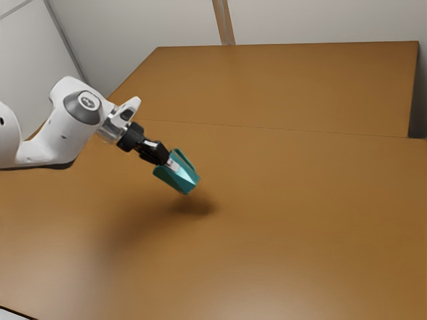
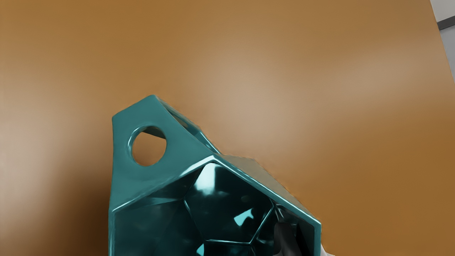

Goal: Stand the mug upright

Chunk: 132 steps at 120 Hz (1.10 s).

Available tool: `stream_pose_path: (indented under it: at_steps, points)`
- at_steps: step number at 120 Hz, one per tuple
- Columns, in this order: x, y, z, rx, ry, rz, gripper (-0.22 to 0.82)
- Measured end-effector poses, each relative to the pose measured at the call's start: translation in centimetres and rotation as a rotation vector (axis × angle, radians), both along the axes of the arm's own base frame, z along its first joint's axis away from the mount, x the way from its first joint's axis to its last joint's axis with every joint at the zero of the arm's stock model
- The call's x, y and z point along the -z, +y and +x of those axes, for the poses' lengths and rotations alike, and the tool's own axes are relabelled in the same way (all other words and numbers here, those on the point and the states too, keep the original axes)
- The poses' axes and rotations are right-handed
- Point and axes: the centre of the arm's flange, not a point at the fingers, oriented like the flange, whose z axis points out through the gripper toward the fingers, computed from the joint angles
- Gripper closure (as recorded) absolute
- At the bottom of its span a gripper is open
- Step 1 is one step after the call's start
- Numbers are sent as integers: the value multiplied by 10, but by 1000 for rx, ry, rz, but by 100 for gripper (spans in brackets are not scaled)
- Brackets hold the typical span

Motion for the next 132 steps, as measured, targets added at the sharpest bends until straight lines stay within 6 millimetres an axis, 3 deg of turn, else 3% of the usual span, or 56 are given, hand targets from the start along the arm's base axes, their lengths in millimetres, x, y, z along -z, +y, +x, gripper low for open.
stream_pose_path:
  at_steps: [44, 67, 81, 132]
  points:
    - [-18, 15, -10, 64, 110, 339, 79]
    - [-30, -14, -24, 74, 126, 445, 79]
    - [-33, -20, -33, 49, 141, 491, 79]
    - [0, -36, -46, -89, 148, 601, 78]
